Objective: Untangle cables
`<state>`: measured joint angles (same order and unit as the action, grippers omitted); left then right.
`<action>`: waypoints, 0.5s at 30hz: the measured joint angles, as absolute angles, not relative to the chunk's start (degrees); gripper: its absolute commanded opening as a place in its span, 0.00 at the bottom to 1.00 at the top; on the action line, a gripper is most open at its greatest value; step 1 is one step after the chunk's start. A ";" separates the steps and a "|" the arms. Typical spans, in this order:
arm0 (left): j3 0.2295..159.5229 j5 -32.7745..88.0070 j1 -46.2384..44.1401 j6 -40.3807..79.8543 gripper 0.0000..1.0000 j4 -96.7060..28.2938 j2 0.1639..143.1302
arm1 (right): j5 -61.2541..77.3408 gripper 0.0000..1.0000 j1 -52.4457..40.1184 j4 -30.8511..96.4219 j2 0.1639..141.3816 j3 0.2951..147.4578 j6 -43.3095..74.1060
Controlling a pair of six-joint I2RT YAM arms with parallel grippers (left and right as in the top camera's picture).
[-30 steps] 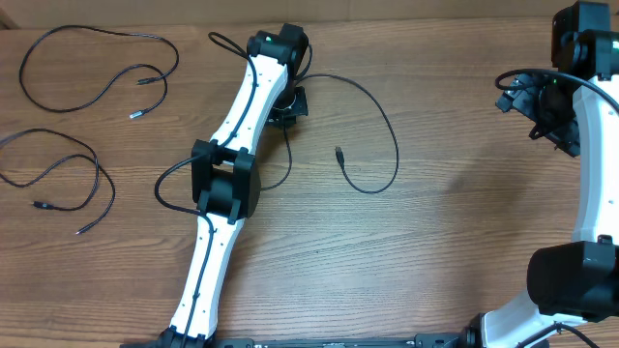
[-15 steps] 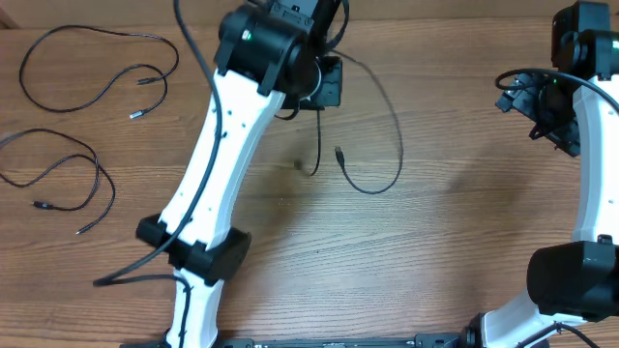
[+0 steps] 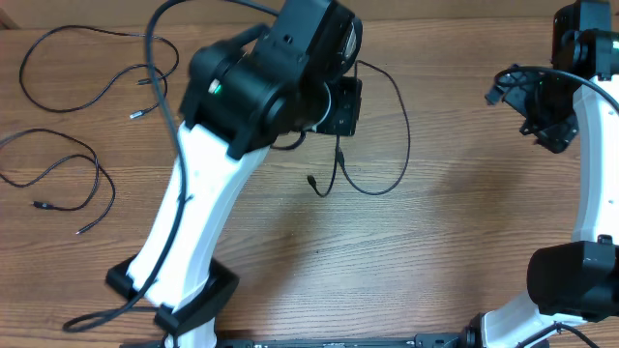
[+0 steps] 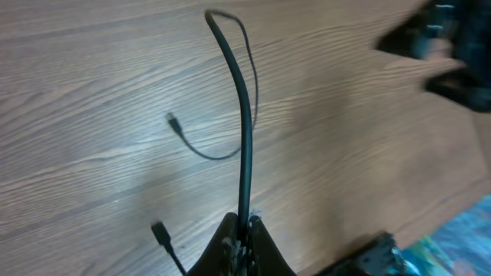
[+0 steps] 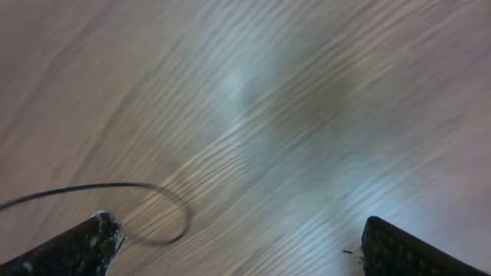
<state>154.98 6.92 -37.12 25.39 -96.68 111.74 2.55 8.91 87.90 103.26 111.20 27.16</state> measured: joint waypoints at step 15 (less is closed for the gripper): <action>154.98 6.96 -38.54 29.52 0.04 -96.73 104.05 | 38.61 1.00 -2.39 93.08 103.26 111.20 -24.10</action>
<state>154.98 6.96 -38.54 29.52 -96.73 104.05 38.61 -2.39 93.08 103.26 111.20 -24.10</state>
